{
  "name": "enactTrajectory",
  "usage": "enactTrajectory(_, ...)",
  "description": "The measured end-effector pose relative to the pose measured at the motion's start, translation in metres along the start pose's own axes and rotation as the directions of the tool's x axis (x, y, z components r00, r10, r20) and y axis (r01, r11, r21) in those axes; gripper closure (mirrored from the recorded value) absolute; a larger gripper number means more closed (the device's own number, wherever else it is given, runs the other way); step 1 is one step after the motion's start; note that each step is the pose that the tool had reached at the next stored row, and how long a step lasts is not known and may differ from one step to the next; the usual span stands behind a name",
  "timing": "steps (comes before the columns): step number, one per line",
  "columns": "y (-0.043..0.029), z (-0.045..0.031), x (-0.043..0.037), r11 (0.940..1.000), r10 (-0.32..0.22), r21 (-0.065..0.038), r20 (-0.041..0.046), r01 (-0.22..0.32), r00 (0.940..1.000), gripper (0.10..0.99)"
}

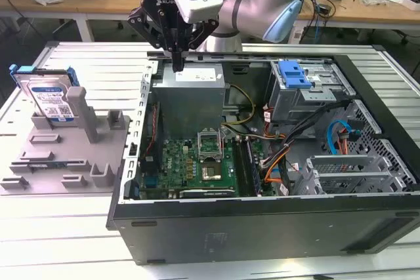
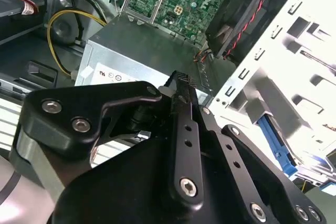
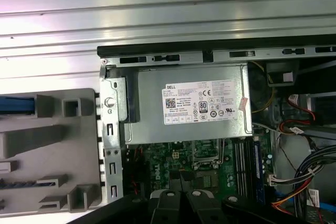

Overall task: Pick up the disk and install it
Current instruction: 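Reach for the disk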

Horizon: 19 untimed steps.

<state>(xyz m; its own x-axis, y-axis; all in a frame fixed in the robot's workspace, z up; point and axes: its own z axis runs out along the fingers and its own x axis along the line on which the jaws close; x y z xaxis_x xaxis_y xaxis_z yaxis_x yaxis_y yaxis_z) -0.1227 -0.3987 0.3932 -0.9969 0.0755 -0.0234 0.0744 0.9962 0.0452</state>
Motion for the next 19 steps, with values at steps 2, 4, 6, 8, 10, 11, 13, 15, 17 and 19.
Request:
enactTrajectory(2,-0.0001,0.0,0.0031,1.0,0.0,0.0,-0.0001,0.0,1.0,0.98)
enactTrajectory(4,0.0012,0.0,0.0112,1.0,0.0,0.0,-0.0001,0.0,1.0,0.98)
enactTrajectory(6,0.0061,-0.0001,0.026,1.0,0.0,0.0,-0.0002,0.0,1.0,0.98)
enactTrajectory(8,0.0113,0.0001,0.0355,1.0,0.0,0.0,-0.0001,0.0,1.0,0.98)
enactTrajectory(10,0.0176,0.0005,0.0451,1.0,0.0,0.0,-0.0002,0.0,1.0,0.98)
enactTrajectory(11,0.0239,0.0011,0.0533,1.0,0.0,0.0,0.0,0.0,1.0,0.98)
enactTrajectory(13,0.0294,0.0018,0.0615,1.0,0.0,0.0,0.0,0.0,1.0,0.98)
enactTrajectory(15,0.0344,0.0028,0.0716,1.0,0.0,0.0,0.0,0.0,1.0,0.98)
enactTrajectory(17,0.0368,0.0034,0.0794,1.0,0.0,0.0,-0.0001,0.0,1.0,0.98)
enactTrajectory(19,0.0407,0.0049,0.0931,1.0,0.0,0.0,0.0,0.0,1.0,0.98)
